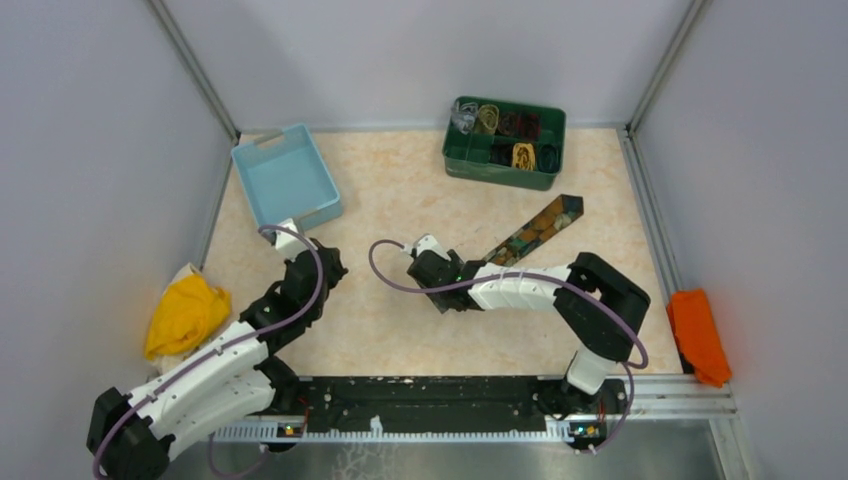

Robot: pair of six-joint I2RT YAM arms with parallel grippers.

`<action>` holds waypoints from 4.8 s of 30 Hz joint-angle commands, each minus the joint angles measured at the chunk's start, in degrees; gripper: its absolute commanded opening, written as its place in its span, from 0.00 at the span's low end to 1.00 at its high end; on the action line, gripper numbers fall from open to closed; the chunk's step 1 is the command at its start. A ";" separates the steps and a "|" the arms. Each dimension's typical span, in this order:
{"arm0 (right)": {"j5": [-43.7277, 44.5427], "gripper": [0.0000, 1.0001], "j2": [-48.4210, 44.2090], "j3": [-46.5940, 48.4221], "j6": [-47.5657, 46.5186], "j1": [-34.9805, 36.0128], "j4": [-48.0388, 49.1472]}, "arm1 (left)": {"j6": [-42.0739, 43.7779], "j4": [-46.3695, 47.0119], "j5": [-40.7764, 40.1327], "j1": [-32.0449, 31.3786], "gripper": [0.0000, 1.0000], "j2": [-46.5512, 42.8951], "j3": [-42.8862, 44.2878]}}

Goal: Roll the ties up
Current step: Roll the tie at the center of the board.

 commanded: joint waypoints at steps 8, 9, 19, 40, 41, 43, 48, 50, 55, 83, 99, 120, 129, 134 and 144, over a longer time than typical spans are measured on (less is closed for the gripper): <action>-9.37 0.44 1.08 1.80 3.09 -2.37 4.54 | 2.31 1.01 0.67 1.45 0.00 0.49 1.98; -11.79 0.43 0.93 2.62 3.64 -2.44 4.76 | 2.55 0.24 0.67 1.89 0.00 0.21 2.45; -31.70 0.39 2.89 12.11 13.33 -3.32 4.08 | 6.93 -0.33 2.74 4.91 0.00 -1.52 5.17; -58.21 0.35 -5.42 -15.46 33.58 -18.47 38.60 | 12.22 10.73 20.60 5.04 0.00 9.65 7.39; -58.28 0.35 -5.64 -15.36 33.06 -19.12 37.45 | 12.29 11.04 20.91 5.03 0.00 9.98 7.55; -59.11 0.35 -5.67 -15.70 32.50 -20.44 37.19 | 12.27 11.29 21.63 4.99 0.00 10.74 8.06; -62.54 0.33 -4.37 -16.42 30.94 -25.71 36.27 | 12.52 12.38 22.55 4.94 0.00 12.97 8.80; -64.45 0.32 -3.88 -17.07 30.58 -27.81 37.03 | 12.49 13.11 22.94 4.97 0.00 13.89 8.86; -67.88 0.30 -3.19 -18.09 29.84 -31.73 38.08 | 12.59 14.13 23.89 4.88 0.00 16.49 9.89; -76.36 0.28 5.67 -11.92 38.31 -24.01 50.08 | 15.16 13.70 21.56 4.62 0.00 16.36 10.70; -77.88 0.27 5.28 -20.64 39.15 -31.30 57.40 | 14.75 14.99 24.56 4.57 0.00 20.79 12.53; -59.22 0.57 -3.30 -7.51 13.06 -30.08 18.06 | 14.68 16.44 26.39 4.18 0.00 23.60 12.68; -45.85 0.63 -13.45 -5.67 10.35 -28.75 7.62 | 16.41 22.01 30.07 4.25 0.00 30.07 13.61; -39.78 0.63 -20.17 -7.44 9.29 -27.08 3.28 | 16.79 23.57 35.27 4.38 0.00 42.03 20.54; -38.65 0.01 -20.16 -18.16 14.78 -19.46 10.89 | 17.71 29.50 49.86 4.38 0.00 58.60 24.55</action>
